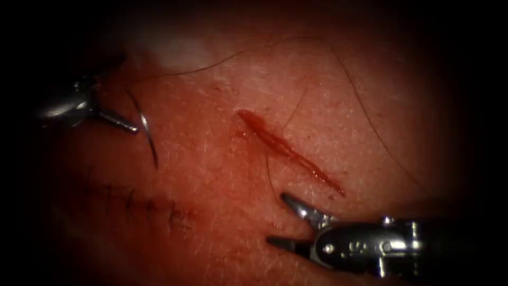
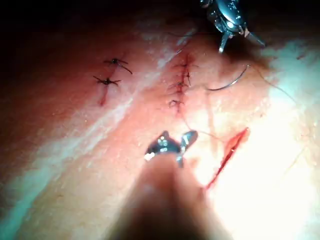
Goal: Wound Closure
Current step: Set the needle down with the left gripper
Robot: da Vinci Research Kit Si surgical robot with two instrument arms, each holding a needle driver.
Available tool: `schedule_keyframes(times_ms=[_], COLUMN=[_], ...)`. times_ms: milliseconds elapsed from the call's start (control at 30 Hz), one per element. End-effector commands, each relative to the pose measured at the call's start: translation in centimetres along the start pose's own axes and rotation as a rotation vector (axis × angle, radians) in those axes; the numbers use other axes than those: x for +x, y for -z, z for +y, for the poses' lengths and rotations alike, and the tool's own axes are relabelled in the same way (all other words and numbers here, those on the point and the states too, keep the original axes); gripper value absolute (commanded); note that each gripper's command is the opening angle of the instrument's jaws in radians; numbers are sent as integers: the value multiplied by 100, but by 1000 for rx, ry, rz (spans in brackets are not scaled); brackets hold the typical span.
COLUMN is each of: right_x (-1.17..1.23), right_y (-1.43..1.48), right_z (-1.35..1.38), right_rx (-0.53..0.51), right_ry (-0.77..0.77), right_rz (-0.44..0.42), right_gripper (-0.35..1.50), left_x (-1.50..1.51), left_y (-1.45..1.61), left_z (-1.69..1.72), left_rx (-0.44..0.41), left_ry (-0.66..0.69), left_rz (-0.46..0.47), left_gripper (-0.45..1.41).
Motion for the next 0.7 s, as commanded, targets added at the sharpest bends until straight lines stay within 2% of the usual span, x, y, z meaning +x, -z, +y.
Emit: schedule_keyframes(times_ms=[33,300,400,433,467,533,633,700], right_x=[-2,-3,-5,-6,-6,-7,-5,-4], right_y=[-3,12,15,16,16,16,15,14], right_z=[-6,3,6,10,10,16,27,34], right_rx=[2,1,-13,-33,-33,-57,-90,-97], right_ry=[-2,-17,-22,-36,-36,-77,-142,-203], right_rz=[-2,-13,-26,-36,-36,-29,-7,23], right_gripper=[131,131,130,126,126,121,103,89], left_x=[-6,24,33,36,36,36,30,22], left_y=[-7,-21,-27,-33,-33,-41,-54,-63], left_z=[6,39,57,69,69,79,84,83], left_rx=[-9,-65,-98,-126,-126,-157,-191,-213], left_ry=[5,31,26,9,9,-1,-14,-26], left_rz=[0,4,9,17,17,13,-11,-22], left_gripper=[84,59,36,17,17,-3,-23,-30])
